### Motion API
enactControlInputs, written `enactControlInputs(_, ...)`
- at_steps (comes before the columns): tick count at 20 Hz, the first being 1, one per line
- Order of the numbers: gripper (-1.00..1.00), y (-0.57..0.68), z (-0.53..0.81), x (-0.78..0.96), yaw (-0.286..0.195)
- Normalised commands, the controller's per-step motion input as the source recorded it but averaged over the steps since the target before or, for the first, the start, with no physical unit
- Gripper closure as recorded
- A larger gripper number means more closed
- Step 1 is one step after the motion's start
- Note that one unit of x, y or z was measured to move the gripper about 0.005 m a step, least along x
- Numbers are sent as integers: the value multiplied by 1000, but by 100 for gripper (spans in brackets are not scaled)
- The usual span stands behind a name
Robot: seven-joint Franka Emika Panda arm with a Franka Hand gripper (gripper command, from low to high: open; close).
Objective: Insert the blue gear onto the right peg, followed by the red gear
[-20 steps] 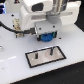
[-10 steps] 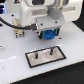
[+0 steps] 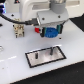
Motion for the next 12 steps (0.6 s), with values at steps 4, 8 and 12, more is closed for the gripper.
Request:
enactControlInputs(4,100,-111,375,602,0)
enactControlInputs(8,100,-135,276,665,0)
enactControlInputs(12,100,-187,157,685,0)
